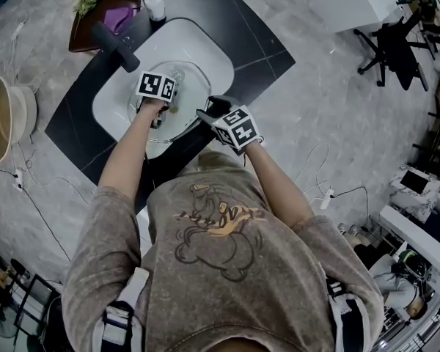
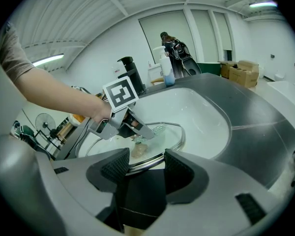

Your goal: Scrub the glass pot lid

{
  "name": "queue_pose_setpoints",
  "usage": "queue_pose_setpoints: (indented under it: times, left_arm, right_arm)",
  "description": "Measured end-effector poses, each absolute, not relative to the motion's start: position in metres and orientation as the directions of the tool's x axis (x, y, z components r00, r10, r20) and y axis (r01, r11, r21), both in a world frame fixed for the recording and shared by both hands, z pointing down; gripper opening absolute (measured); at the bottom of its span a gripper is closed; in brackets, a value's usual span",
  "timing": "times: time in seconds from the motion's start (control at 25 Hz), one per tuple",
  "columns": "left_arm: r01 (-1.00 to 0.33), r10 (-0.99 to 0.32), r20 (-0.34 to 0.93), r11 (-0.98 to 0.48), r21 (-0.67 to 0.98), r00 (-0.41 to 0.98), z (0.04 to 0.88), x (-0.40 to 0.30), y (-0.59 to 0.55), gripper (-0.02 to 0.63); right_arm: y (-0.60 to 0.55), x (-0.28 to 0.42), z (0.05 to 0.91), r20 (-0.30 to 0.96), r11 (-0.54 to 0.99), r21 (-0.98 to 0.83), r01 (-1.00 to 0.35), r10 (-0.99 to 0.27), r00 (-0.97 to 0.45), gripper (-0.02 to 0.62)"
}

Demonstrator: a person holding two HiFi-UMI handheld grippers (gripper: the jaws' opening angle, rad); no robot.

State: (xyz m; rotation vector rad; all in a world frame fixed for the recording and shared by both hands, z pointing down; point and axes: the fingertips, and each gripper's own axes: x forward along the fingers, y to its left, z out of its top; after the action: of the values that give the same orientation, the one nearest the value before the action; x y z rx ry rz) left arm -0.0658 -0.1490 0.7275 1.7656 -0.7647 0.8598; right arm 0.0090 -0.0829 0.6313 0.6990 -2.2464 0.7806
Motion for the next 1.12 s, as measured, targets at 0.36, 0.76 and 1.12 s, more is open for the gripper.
queue_pose_setpoints:
  times: [0.36,0.76,1.12]
  left_arm:
    - [-0.858,-0.062,0.878,-0.257,0.445,0.474,0.745,-0.135,-0.127,0.055]
    - [-0.822,0.026,0.835,-0.163,0.546,0.550,0.724,-0.127,-0.083,0.055]
    - [-0.755,0.039,0.768,-0.151,0.638,0.640,0.694,-0.082,-0.059,0.055]
  right_arm:
    - [-0.082,0.009,0.632,0.716,0.679,-0.347,-0.647,-0.254,-0.651,0.244]
    - [-0.083,0.010,0.632,0.713,0.671,-0.362,-0.647,-0.248,-0.656,0.245]
    - [-0.082,0.010,0.632,0.714,0.669,-0.362,-0.649,-0.249,-0.654,0.245]
